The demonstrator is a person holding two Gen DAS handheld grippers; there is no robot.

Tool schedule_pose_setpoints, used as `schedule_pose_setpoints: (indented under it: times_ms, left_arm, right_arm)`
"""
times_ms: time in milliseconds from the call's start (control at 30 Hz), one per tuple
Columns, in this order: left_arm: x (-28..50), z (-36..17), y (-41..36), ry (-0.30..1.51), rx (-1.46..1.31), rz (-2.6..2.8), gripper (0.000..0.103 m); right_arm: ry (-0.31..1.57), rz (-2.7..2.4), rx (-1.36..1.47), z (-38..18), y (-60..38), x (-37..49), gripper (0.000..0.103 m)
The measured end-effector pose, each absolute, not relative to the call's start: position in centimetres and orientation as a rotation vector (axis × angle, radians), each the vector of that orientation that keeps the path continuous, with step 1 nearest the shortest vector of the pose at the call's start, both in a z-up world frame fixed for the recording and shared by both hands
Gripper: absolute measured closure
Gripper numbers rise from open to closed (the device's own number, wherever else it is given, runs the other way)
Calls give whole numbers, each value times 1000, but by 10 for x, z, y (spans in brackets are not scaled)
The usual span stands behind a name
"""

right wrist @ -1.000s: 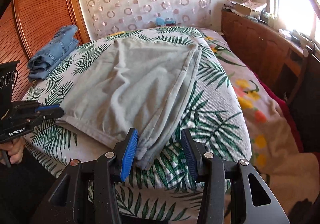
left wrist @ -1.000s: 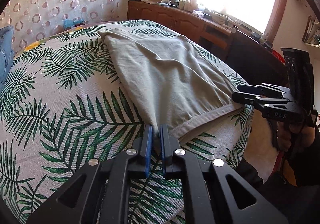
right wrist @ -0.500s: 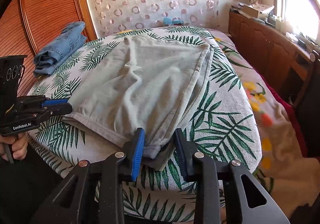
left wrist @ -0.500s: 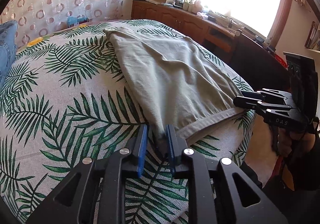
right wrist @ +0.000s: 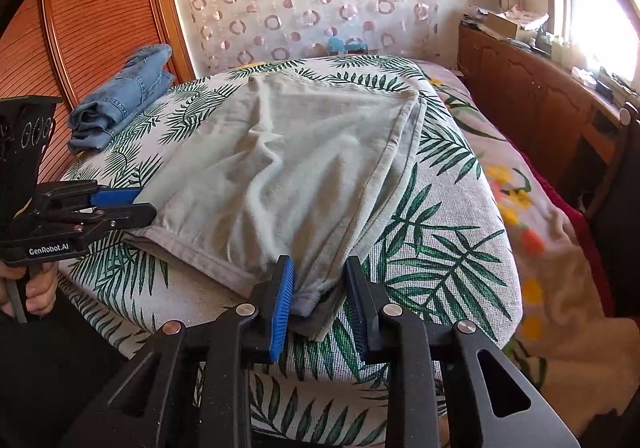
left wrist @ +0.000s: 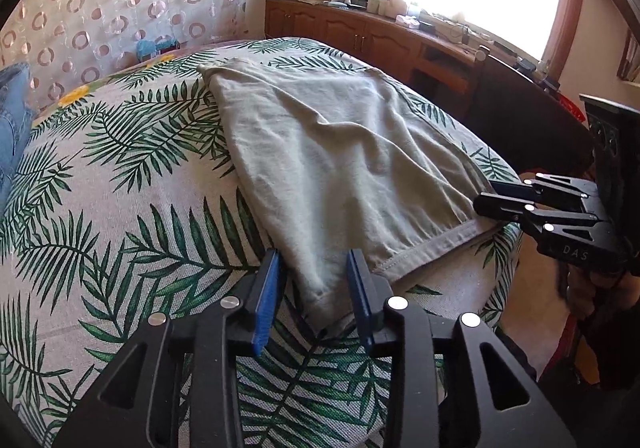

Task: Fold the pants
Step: 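Grasp the pants hem with the right tool while the left tool holds it, then lift the grey pants hem with both tools, raising it off the bed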

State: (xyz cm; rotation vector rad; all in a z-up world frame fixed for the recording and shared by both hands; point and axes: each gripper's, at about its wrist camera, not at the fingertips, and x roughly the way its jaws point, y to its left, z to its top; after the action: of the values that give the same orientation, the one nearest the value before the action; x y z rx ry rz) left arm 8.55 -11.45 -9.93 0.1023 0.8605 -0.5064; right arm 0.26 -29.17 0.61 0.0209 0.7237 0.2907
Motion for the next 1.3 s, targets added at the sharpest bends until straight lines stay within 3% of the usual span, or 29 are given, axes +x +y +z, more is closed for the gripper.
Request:
schedule_pose_setpoints:
  times_ms: [167,300,367,600,967,1300]
  left_arm:
    - [84,-99,-113,876,87,-525,77]
    - [80,-98,-114,880,80,-539,87]
    - [79,-98,-114,877,81,-542,96]
    - [73,-72,-108,810,47,-571,98]
    - [52,18,-90,593,22,-581,99]
    - [50,57,-65,495,10,-530,100]
  right_arm:
    - [712,295,31,5,-294,2,92]
    - [709,298,27,4,-292,2,94]
    - [704,299,34,4,-293,1,96]
    - [645,317,57,19,-299,-4,98]
    - [470,358,29,83,-295,-16,98]
    - [337,403,-39,131,-270,-22,98]
